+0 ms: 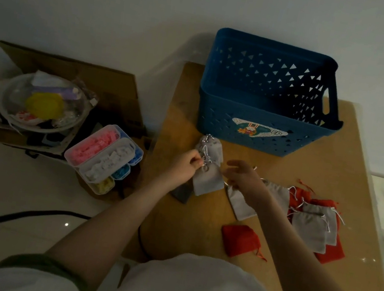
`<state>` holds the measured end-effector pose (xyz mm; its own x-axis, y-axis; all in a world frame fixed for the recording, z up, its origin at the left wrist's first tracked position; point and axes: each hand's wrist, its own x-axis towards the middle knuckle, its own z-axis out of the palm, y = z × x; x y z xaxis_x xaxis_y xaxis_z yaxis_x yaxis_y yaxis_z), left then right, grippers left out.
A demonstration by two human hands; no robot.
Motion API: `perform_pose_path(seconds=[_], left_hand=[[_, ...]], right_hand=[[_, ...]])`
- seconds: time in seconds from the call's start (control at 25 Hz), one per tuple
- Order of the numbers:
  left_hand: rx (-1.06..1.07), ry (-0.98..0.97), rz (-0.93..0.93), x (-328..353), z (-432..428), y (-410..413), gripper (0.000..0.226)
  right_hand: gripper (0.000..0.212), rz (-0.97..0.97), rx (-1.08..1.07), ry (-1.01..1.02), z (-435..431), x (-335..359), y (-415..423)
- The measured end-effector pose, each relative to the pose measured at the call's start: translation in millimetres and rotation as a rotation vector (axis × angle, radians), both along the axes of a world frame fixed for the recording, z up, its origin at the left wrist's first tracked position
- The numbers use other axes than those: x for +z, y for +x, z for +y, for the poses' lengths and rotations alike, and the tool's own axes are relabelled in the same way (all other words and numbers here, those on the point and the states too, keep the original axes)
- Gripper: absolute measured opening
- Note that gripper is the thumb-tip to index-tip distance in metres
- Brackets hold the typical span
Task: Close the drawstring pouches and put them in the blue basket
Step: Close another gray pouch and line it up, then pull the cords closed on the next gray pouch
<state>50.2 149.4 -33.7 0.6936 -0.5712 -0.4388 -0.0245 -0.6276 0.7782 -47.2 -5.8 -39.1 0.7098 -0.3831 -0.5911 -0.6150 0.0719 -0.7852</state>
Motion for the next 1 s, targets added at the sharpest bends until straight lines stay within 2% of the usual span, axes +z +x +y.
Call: perform_pose_path(seconds=[0.08,0.2,0.36,0.48,0.6,0.76,0.88,0.92,1.0], left_hand=[[-0.008,0.026,0.026,-11.8,-5.3,-2.8,0.012],[-0.069,0.073,0.071,-25.1,-12.3,-8.1,0.018],[-0.088,0.125,0.06,-38.1,-18.8,-10.5,0.021],[-0.069,0.167,0.003,-42.2,-19.9,-7.6,0.023],[-0.084,0.17,-0.087,-39.4,-17.0,-2.5,0.021],[-0.073,0.193,-0.172,-34.8,-13.8,3.9,0.017],[0.017,0.168,-0.215,-26.8,-18.1,1.9,0.011],[0.019,0.156,-0.209,-22.5,-21.2,-0.4,0.011],[-0.034,0.148,-0.143,-16.2,-28.2,-5.1,0.019]], right_hand=[[0.034,0.075,-0.045,-0.07,-7.6,-12.7,-12.0],[0.035,0.115,-0.075,-0.336,-20.6,-32.7,-30.4],[0.047,0.257,0.08,-0.565,-33.8,-52.8,-43.1],[0.047,0.305,0.18,-0.572,-38.0,-71.4,-43.6],[0.044,0.302,0.089,-0.537,-37.6,-85.4,-41.5],[0.049,0.365,0.134,-0.516,-36.3,-91.7,-40.2],[0.03,0.336,0.203,-0.59,-36.8,-100.4,-44.2],[0.023,0.277,0.145,-0.547,-36.2,-99.8,-44.0],[0.007,0.083,-0.034,-0.319,-34.0,-83.5,-43.7]])
